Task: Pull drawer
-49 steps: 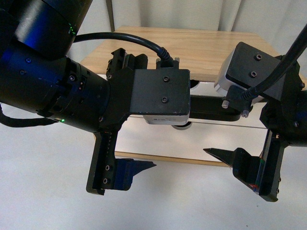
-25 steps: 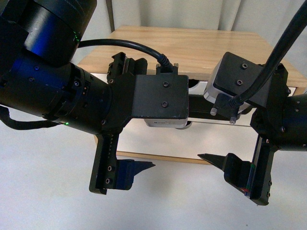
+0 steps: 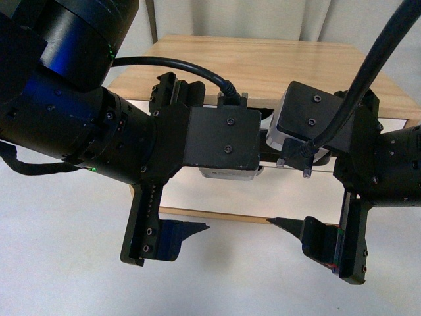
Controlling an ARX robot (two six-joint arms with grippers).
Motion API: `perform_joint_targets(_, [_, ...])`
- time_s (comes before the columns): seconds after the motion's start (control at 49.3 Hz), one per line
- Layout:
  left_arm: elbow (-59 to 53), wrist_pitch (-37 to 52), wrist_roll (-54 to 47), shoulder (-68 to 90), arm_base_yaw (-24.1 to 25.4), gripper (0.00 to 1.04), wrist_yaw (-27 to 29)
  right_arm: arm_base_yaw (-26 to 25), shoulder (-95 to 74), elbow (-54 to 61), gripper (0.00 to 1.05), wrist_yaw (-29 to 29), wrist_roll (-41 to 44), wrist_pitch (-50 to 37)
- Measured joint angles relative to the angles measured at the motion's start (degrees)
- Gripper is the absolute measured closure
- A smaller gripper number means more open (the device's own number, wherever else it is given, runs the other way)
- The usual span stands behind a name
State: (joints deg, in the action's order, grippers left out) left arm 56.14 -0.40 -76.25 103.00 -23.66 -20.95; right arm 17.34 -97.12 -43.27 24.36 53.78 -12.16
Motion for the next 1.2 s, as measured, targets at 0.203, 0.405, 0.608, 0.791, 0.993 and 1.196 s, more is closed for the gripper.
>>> perform_joint_targets(0.203, [0.28,-0.5,-0.42,0.37,-0.22,0.06,0.42,0.13,0.0,-0.2,0.09,0.15,0.48,1.18])
perform_joint_targets(0.405, [0.46,-1.36,-0.66,0.37,-0.46,0.06,0.55,0.63,0.31,-0.17,0.09,0.68,1.16,2.23])
perform_joint_targets(0.608, [0.46,-1.6,-0.52,0.28,-0.7,0.06,0.24,0.81,0.85,0.17,0.09,1.33,1.29,2.91])
perform_joint_targets(0.791, [-0.94,-1.77,-0.46,-0.68,-0.7,0.06,-0.92,0.81,2.71,1.64,0.09,2.56,1.66,4.15])
perform_joint_targets(0.993, [-4.15,-1.42,-0.74,-3.08,-0.44,0.06,-2.38,0.87,5.09,4.22,0.09,4.87,1.75,4.48])
perform_joint_targets(1.196, [-8.04,-1.07,-0.87,-6.34,-0.22,0.06,-4.33,1.49,7.93,7.26,0.09,6.43,1.75,4.39])
